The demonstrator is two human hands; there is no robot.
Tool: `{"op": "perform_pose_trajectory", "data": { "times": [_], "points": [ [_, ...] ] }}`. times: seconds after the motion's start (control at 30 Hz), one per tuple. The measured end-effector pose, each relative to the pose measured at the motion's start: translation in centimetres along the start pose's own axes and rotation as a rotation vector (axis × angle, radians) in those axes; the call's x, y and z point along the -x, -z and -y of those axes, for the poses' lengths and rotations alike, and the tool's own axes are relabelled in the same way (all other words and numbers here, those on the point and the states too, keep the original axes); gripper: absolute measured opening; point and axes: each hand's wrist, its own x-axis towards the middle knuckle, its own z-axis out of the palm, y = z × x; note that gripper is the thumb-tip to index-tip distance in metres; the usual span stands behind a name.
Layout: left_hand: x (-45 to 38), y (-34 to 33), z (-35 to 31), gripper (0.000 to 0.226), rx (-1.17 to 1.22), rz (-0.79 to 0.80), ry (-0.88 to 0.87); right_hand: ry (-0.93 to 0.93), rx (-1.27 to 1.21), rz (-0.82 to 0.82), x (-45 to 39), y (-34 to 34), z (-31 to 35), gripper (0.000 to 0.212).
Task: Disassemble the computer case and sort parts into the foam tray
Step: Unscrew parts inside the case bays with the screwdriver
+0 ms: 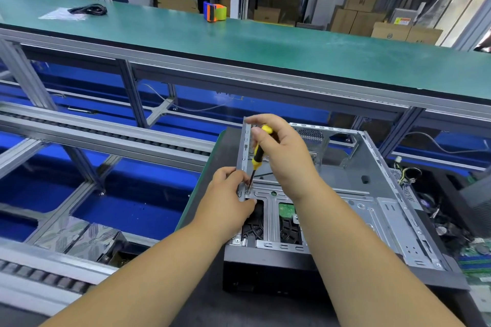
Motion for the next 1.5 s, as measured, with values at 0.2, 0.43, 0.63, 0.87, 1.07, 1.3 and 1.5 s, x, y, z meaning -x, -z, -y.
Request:
{"op": "perform_pose_trajectory", "data": {
  "times": [0.2, 0.43, 0.63, 0.87, 1.07, 1.3, 1.5],
  "points": [
    [-0.2, -0.3, 0.1, 0.027, -0.018, -0.016, 0.006, -0.039, -0.358, -0.058, 0.1, -0.1, -1.5, 0.006],
    [-0.3, -0.4, -0.2, 0.010, -0.025, -0.021, 0.012, -0.066, -0.640, 0.057, 0.3, -0.5, -1.9, 0.023],
    [-0.4, -0.3, -0.3, 0.009, -0.045, -0.005, 0.023, -0.092, -0.625, 0.092, 0.1, -1.0, -1.6, 0.021],
    [-0.3, -0.3, -0.4, 0.011, -0.031, -0.014, 0.016, -0.136, -0.554, 0.113, 0.1, -1.0, -0.8, 0.024],
    [-0.2, -0.3, -0.5, 0.010, -0.019, -0.014, 0.037, -0.178, -0.549, 0.028, -0.2, -1.0, -0.3, 0.031],
    [-0.2, -0.2, -0.5, 0.010, -0.020, -0.016, 0.027, -0.190, -0.592, 0.002, -0.5, -1.8, -0.7, 0.043],
    [-0.3, -0.2, -0.5, 0.009, -0.002, -0.010, 0.027, -0.155, -0.523, 0.073, -0.3, -1.3, -0.6, 0.022]
  ]
}}
